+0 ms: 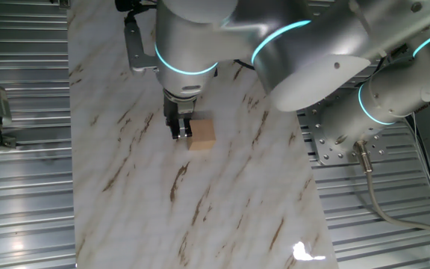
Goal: Approach and touch the side of the small block
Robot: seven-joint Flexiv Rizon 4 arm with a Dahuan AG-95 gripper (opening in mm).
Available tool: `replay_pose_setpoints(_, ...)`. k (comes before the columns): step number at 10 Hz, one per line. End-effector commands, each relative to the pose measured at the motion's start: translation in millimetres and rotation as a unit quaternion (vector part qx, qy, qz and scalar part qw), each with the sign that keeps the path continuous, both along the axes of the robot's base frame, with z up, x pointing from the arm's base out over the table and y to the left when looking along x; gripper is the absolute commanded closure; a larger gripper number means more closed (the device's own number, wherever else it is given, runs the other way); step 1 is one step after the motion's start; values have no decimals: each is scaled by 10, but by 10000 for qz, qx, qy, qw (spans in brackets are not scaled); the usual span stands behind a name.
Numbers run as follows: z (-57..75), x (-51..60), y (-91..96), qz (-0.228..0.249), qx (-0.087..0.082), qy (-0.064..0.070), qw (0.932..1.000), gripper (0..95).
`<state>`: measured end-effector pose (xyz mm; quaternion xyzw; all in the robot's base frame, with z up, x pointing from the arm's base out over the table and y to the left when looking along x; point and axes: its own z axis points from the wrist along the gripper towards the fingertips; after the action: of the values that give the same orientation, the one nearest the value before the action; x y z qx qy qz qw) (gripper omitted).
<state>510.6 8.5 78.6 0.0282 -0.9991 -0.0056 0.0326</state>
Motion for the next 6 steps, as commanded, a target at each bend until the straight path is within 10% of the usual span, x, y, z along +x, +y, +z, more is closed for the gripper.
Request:
replay_pose_setpoints(1,17,-13,2,-130,-25,173,9998,950)
replay_pose_setpoints(6,17,-13,2,-106,-27,252,9996,950)
